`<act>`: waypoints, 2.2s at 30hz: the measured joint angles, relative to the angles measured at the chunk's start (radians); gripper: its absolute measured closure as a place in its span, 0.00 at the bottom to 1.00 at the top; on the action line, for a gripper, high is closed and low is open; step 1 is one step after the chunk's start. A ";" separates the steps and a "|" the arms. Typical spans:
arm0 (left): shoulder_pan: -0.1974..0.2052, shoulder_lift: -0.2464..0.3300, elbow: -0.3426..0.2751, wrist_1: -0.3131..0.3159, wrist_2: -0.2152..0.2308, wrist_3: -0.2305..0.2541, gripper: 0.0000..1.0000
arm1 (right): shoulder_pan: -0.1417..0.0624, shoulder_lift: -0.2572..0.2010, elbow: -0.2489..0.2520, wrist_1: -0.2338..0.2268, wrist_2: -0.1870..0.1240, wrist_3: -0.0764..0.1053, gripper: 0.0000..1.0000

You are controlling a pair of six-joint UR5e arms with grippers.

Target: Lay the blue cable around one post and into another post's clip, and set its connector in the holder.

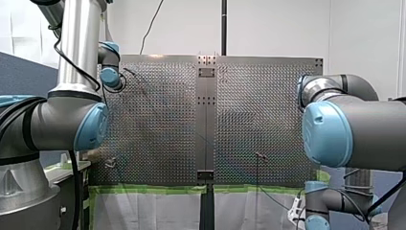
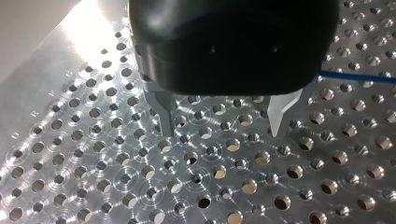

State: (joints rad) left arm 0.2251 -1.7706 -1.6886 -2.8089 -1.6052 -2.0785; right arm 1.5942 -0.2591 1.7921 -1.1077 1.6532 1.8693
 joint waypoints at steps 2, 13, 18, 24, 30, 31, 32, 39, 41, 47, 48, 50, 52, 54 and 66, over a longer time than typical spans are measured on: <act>0.000 0.000 0.000 0.000 0.000 0.000 0.00 | -0.018 0.006 -0.011 0.002 -0.013 -0.013 0.53; -0.004 0.000 0.000 -0.001 0.000 0.000 0.00 | -0.038 -0.091 0.012 0.067 -0.072 -0.084 0.53; -0.005 0.000 0.000 -0.001 0.000 0.000 0.00 | -0.033 -0.145 0.041 0.094 -0.067 -0.076 0.53; -0.009 0.000 0.000 -0.001 0.000 0.000 0.00 | -0.030 -0.196 0.056 0.116 -0.063 -0.067 0.53; -0.015 0.000 0.000 0.000 0.009 -0.007 0.00 | -0.027 -0.253 0.059 0.156 -0.056 -0.034 0.53; -0.016 0.000 0.000 0.000 0.013 -0.012 0.00 | -0.026 -0.261 0.059 0.160 -0.055 -0.029 0.53; -0.017 0.000 -0.001 0.001 0.017 -0.020 0.00 | -0.025 -0.269 0.059 0.163 -0.055 -0.025 0.53; -0.019 0.000 -0.001 0.018 0.062 -0.084 0.00 | -0.018 -0.343 0.060 0.167 -0.056 0.003 0.53; -0.018 0.000 -0.002 0.019 0.068 -0.105 0.00 | -0.017 -0.360 0.060 0.168 -0.056 0.007 0.53; -0.007 -0.003 -0.015 0.013 0.043 -0.167 0.00 | -0.015 -0.421 0.060 0.171 -0.058 0.010 0.53; -0.005 -0.007 -0.019 0.016 0.041 -0.177 0.00 | -0.014 -0.434 0.060 0.172 -0.058 0.010 0.53; -0.001 -0.022 -0.029 0.022 0.044 -0.200 0.00 | -0.013 -0.454 0.060 0.173 -0.058 0.010 0.53; -0.001 -0.038 -0.034 0.026 0.052 -0.217 0.00 | -0.012 -0.476 0.060 0.175 -0.059 0.010 0.53; -0.001 -0.058 -0.037 0.028 0.059 -0.229 0.00 | -0.011 -0.487 0.060 0.176 -0.059 0.010 0.53; 0.001 -0.080 -0.054 0.048 0.058 -0.256 0.00 | -0.004 -0.495 0.060 0.178 -0.059 0.009 0.53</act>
State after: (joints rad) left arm 0.2263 -1.8501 -1.7429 -2.7606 -1.5469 -2.3343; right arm 1.5903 -0.7545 1.8521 -0.9299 1.5939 1.8779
